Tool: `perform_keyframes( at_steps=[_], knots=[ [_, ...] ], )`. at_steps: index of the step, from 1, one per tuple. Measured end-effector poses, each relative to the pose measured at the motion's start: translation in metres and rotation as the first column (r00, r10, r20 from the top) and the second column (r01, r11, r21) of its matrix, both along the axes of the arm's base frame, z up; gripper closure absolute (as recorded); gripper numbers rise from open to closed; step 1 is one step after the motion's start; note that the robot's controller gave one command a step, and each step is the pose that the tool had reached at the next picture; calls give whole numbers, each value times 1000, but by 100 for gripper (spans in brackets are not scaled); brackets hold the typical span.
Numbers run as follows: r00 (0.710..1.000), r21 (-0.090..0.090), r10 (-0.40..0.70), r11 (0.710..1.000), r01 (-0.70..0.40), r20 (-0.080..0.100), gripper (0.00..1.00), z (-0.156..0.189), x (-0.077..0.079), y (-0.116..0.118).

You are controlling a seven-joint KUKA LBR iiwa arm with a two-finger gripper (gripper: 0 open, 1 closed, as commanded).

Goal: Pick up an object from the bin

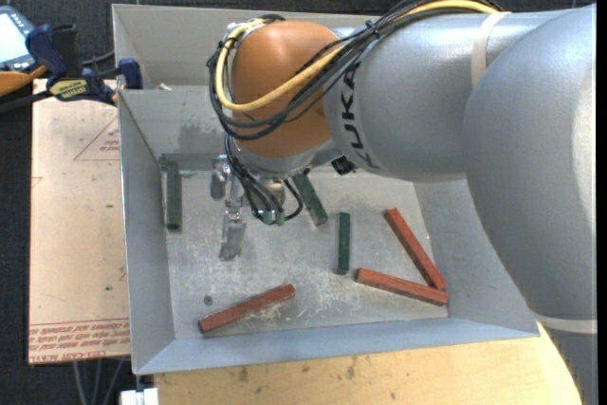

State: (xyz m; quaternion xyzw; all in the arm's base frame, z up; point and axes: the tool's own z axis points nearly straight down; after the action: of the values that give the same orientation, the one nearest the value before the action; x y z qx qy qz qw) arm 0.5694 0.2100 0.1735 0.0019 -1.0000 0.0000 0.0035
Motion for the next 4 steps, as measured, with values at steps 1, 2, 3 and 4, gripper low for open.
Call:
perform_keyframes(
  at_steps=[1, 2, 3, 4],
  knots=[
    [985, 0, 173, 985, -173, 2, 0, -107, -30, 24],
    [896, -1, 445, 896, -445, 14, 0, 1, -50, -11],
    [790, 3, 613, 790, -613, 3, 0, -107, -66, -1],
    [791, 1, 612, 791, -612, 8, 100, -103, -64, -1]
  ],
)
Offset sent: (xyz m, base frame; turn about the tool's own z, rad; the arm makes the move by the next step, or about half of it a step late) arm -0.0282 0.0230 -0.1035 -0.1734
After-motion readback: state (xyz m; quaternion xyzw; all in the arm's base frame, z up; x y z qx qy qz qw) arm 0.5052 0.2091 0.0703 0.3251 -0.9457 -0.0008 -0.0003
